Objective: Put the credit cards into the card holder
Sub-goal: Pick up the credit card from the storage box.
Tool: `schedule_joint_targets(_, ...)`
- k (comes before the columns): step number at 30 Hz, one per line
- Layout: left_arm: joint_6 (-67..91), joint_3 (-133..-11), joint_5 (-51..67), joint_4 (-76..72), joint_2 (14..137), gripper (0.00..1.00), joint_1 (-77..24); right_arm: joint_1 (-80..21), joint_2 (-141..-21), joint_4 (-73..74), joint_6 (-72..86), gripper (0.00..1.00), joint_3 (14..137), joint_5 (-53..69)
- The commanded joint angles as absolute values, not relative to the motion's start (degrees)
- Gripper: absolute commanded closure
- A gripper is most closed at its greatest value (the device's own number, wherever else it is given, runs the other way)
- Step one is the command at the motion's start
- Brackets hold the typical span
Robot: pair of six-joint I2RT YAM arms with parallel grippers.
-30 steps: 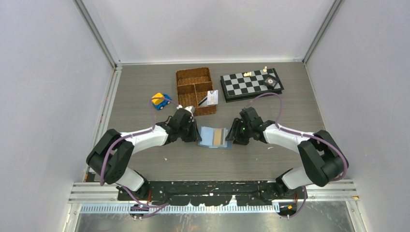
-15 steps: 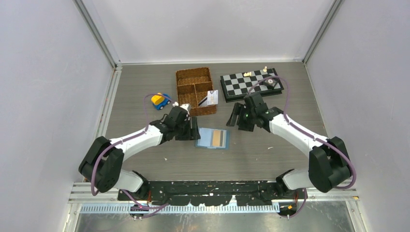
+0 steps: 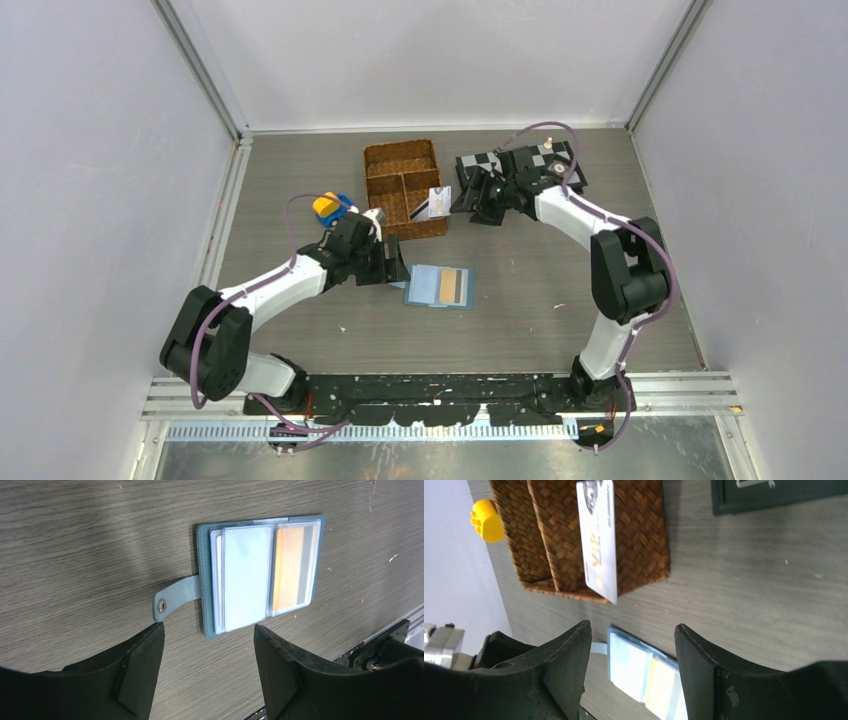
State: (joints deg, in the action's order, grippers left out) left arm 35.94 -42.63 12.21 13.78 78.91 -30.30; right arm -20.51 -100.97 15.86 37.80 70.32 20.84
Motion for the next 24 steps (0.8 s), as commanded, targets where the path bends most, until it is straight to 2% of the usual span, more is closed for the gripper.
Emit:
schedule_joint_targets(1, 35.42, -43.42, 15.14, 12.09, 78.01, 0.32, -29.71, -20.48, -104.45, 12.39, 37.8, 0.34, 77.54, 25.76)
schedule_joint_targets(5, 35.5, -43.25, 15.75, 11.85, 78.58, 0.32, -29.47, -20.37, -108.36, 12.52, 37.67, 0.34, 81.03, 26.03)
schedule_joint_targets(12, 35.4, -43.32, 17.35, 11.0, 79.66, 0.32, -29.43, -20.37, -113.48, 14.12, 37.25, 0.45, 84.99, 25.61)
schedule_joint_targets(24, 35.51, -43.27, 18.17, 10.68, 81.92, 0.32, -29.44, -20.23, -114.07, 15.01, 37.34, 0.79, 85.64, 24.27)
